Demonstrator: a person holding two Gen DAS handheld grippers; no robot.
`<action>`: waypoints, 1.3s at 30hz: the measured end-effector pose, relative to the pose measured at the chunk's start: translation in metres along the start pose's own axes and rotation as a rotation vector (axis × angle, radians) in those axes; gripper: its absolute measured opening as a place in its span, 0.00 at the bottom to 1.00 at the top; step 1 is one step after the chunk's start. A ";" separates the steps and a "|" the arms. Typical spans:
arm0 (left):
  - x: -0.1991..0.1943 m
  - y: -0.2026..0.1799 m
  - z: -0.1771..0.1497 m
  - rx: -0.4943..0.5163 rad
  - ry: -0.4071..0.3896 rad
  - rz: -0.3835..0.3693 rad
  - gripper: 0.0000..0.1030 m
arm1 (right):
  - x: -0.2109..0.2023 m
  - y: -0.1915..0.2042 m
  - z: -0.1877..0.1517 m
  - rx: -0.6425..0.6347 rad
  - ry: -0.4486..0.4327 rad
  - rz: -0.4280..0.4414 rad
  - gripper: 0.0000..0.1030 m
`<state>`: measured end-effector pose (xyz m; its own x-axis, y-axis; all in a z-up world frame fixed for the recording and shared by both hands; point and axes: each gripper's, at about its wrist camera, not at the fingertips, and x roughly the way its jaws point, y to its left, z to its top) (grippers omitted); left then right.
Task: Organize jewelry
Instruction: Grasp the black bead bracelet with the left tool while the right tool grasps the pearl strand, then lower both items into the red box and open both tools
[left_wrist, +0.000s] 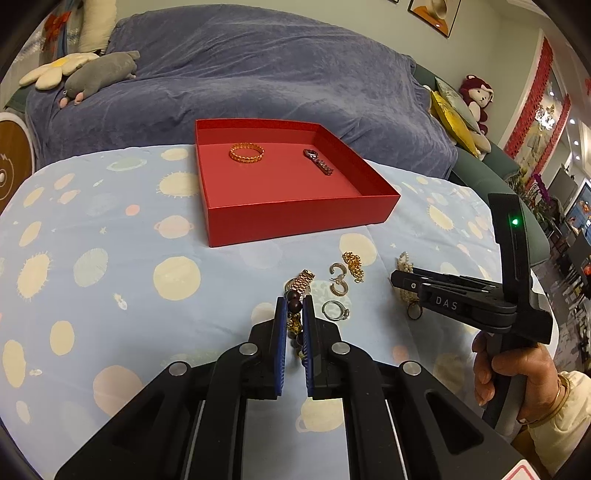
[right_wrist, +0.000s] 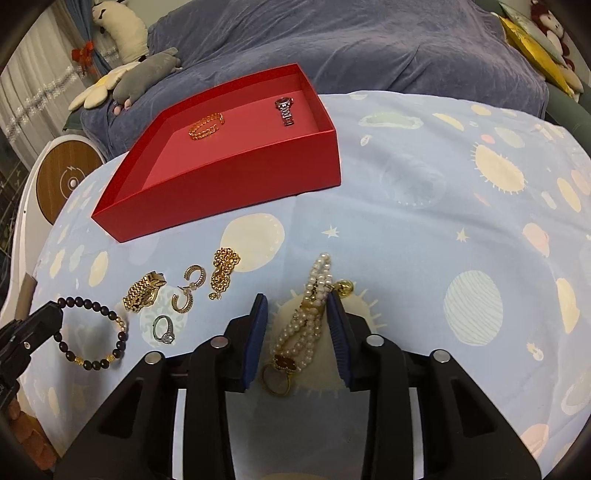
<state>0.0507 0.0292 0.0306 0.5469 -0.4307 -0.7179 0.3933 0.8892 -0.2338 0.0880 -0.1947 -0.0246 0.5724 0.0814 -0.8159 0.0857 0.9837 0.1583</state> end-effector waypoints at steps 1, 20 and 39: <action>0.000 0.000 0.000 0.000 0.000 0.002 0.05 | 0.000 0.001 0.000 -0.005 -0.002 -0.005 0.15; -0.003 0.003 0.004 -0.004 -0.016 -0.010 0.05 | -0.060 -0.007 0.015 0.094 -0.163 0.352 0.13; -0.038 -0.006 0.115 0.043 -0.171 -0.024 0.05 | -0.086 0.011 0.096 -0.068 -0.261 0.194 0.13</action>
<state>0.1125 0.0221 0.1348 0.6536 -0.4749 -0.5893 0.4369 0.8725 -0.2186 0.1182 -0.2066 0.1010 0.7632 0.2331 -0.6026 -0.0953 0.9631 0.2518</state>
